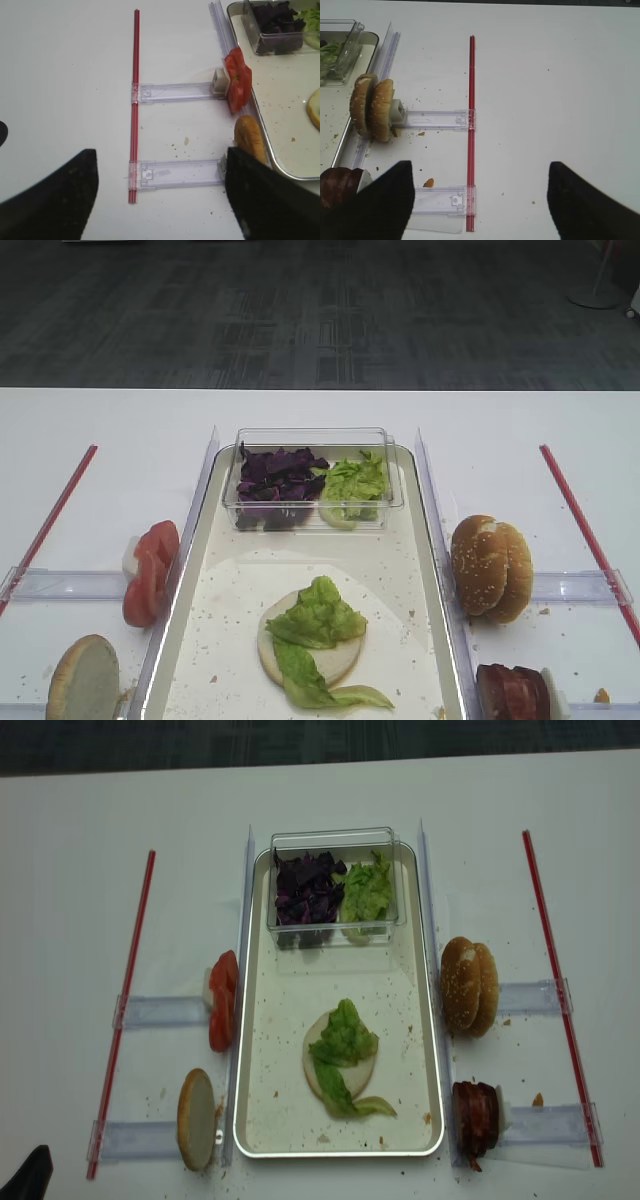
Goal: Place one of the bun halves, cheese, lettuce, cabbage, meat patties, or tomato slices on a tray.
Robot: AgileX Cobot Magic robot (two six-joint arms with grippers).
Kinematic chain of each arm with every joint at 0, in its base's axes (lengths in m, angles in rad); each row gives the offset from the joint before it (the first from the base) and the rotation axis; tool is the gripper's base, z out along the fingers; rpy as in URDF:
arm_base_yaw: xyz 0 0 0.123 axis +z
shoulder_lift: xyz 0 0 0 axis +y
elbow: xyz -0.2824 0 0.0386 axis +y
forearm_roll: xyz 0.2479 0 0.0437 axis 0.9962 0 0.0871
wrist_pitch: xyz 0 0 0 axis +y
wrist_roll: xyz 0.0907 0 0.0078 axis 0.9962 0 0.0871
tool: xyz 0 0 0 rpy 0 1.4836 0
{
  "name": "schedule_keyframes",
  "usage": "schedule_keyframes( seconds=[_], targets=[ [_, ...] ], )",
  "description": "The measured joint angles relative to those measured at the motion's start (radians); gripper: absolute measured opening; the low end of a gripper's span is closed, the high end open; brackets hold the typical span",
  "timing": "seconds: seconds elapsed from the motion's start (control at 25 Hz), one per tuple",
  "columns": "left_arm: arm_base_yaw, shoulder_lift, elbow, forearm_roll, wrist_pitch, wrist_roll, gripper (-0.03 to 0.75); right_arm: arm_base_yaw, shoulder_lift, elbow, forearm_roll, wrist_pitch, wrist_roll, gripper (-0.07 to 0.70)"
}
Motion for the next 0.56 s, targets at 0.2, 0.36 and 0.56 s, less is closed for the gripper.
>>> schedule_keyframes(
  seconds=[0.2, 0.36, 0.56],
  targets=[
    [0.000, 0.000, 0.000, 0.000, 0.000, 0.000, 0.490, 0.000, 0.000, 0.000, 0.000, 0.000, 0.000, 0.571],
    [0.000, 0.000, 0.000, 0.000, 0.000, 0.000, 0.490, 0.000, 0.000, 0.000, 0.000, 0.000, 0.000, 0.571],
    [0.000, 0.000, 0.000, 0.000, 0.000, 0.000, 0.490, 0.000, 0.000, 0.000, 0.000, 0.000, 0.000, 0.571]
  ],
)
